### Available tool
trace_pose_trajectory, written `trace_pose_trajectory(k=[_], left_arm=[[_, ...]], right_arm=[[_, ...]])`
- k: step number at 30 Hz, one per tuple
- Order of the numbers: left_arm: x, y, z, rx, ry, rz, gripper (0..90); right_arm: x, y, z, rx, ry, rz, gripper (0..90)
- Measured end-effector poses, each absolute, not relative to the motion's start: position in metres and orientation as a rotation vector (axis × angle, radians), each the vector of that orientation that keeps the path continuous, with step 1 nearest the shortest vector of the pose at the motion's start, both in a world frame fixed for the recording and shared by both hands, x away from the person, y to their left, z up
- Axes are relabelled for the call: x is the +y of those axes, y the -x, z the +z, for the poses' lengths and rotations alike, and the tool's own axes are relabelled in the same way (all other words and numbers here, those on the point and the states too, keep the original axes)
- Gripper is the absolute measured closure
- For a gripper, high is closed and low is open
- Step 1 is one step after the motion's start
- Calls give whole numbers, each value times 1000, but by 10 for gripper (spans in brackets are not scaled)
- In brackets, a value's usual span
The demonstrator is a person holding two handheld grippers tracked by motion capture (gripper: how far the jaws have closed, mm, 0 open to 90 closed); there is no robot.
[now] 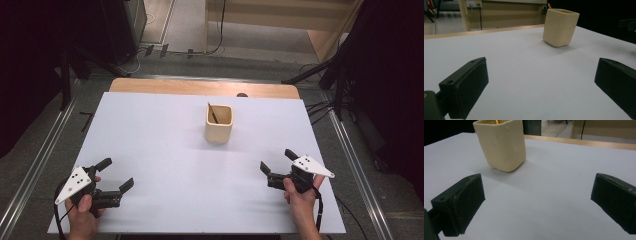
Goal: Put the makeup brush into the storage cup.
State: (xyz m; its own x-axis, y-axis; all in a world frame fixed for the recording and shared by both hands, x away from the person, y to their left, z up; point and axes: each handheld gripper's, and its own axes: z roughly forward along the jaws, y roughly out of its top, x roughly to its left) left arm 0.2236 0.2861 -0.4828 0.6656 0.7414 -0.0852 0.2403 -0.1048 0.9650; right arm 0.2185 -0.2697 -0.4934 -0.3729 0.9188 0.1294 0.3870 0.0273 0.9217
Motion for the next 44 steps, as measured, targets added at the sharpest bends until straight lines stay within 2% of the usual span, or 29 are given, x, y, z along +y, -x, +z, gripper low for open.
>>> trace_pose_trajectory(k=[23, 44], left_arm=[[289, -224, -481, 802, -1655, 502, 0], [285, -226, -483, 797, -1669, 493, 0]], right_arm=[[-298, -184, -499, 1825, -1299, 1285, 0], [-309, -182, -499, 1785, -1317, 1316, 0]])
